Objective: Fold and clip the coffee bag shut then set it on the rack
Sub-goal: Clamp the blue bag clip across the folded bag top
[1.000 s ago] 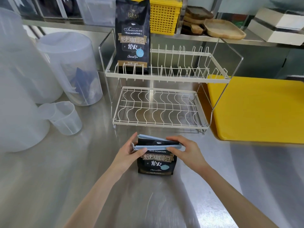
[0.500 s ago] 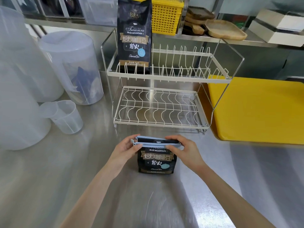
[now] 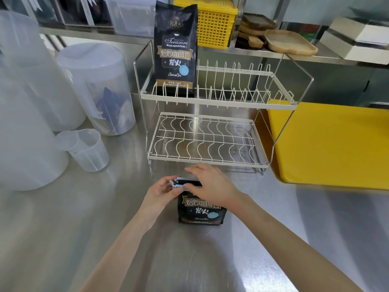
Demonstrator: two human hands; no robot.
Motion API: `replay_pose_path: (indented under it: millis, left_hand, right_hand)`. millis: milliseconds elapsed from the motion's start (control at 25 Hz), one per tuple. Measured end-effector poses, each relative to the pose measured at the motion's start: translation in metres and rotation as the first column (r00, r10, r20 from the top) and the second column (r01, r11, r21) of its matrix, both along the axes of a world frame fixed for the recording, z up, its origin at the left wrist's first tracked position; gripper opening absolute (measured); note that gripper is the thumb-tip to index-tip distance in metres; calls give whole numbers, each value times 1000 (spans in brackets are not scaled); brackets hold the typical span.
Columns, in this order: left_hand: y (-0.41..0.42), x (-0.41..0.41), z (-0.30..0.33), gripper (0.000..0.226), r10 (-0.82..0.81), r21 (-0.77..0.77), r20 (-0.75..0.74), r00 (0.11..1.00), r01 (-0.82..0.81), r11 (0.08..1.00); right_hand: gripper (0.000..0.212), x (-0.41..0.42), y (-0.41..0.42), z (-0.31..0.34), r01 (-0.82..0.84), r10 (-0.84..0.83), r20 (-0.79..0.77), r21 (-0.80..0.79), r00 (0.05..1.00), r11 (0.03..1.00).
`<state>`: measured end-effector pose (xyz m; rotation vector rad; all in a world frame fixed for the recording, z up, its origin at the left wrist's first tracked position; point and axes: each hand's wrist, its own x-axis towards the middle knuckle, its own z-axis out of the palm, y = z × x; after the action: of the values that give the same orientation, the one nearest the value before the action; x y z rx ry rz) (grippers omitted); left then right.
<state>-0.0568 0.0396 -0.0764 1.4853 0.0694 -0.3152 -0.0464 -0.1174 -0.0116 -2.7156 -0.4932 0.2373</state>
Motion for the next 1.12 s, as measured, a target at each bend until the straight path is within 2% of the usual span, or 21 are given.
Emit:
replay_pose_path:
  millis: [240,440,520,640,720,880,920,1040,1120]
  left_hand:
    - [2,1,-2,25,-5,33,39,999,3,999]
    - [15,5,2,24,-68,222,158,985,32,975]
    - [20,7,7,24,-152,390,236,960,49,919]
    - [24,12,17,17,-340,625,346,875,55,778]
    - [25,15,21,11,-410,672,368,835,66,737]
    - [26,16,22,7,-453,686,344,823,110,720]
    - [27,17,23,15,-472,711,351,809,98,696]
    - [28,20,27,42,-602,844,384,699,-2,536]
    - [29,24,29,42,-690,896,365,625,-35,442]
  right_hand:
    - [39,-4,-2,-3,21,-18,-65,51,998,998]
    - [32,-6,0,-7,19,-18,-17,52,1000,998]
    - [29,-8,1,-9,8,-9,20,49,1000,999]
    - [25,-10,2,-11,-7,2,57,73,998,997]
    - [25,-12,2,-10,-12,6,69,78,998,997]
    - [24,-14,2,-11,-27,21,85,66,996,997]
    - [24,-14,2,-12,-33,27,89,67,996,997]
    - [23,-14,3,-13,-42,32,113,82,993,996]
    - [23,-15,3,-14,-45,35,119,84,992,995]
